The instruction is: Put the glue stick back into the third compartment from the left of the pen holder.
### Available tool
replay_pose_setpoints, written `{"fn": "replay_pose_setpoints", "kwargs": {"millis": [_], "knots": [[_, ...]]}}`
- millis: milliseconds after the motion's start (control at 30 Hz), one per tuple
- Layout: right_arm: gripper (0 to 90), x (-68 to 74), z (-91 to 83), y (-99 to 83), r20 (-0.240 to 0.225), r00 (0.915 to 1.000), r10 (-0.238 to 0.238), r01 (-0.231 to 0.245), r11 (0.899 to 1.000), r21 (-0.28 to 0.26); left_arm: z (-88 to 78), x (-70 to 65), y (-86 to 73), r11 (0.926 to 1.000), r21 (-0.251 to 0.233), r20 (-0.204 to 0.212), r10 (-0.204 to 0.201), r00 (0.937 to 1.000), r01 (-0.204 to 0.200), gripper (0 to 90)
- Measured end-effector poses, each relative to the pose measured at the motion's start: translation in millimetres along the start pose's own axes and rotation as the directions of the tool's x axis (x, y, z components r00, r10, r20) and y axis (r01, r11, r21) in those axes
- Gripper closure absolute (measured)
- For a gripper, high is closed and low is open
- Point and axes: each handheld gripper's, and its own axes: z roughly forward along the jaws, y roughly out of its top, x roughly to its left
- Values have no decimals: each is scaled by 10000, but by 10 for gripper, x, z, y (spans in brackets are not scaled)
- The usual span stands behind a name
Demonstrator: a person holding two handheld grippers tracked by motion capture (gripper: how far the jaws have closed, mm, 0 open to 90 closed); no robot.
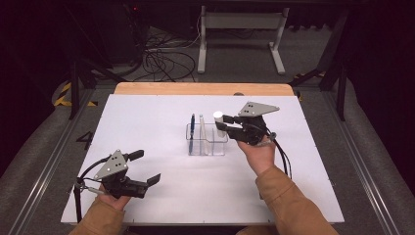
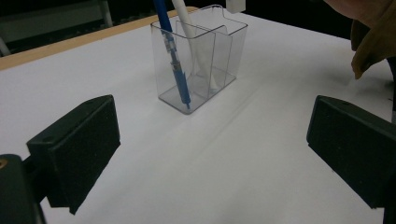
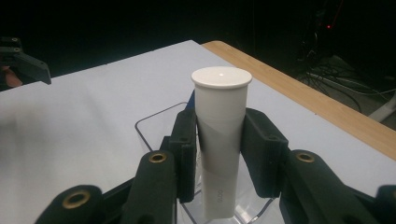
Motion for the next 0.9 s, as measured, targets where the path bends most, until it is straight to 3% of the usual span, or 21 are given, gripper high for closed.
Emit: {"fn": "replay_pose_setpoints", "kwargs": {"millis": [533, 567, 633, 833, 900], "knots": [[662, -61, 115, -70, 37, 9996, 292, -294, 9986, 442, 1, 2, -1, 10000, -20, 23, -13, 10000, 13, 35], [634, -73, 117, -77, -30, 9994, 334, -332, 9983, 483, 1, 2, -1, 10000, -12, 31, -17, 10000, 17, 35], [459, -107, 117, -87, -69, 9985, 546, -543, 9980, 315, 3, 0, -2, 10000, -26, 62, -80, 9999, 80, 35], [180, -173, 54, -97, 248, 9966, 788, -789, 9969, 46, 7, 2, 1, 10000, -30, 57, -78, 10000, 78, 35], [138, -164, 39, -100, 413, 9972, 625, -629, 9980, 93, 7, 0, -1, 10000, -31, 46, -90, 9999, 90, 34]]}}
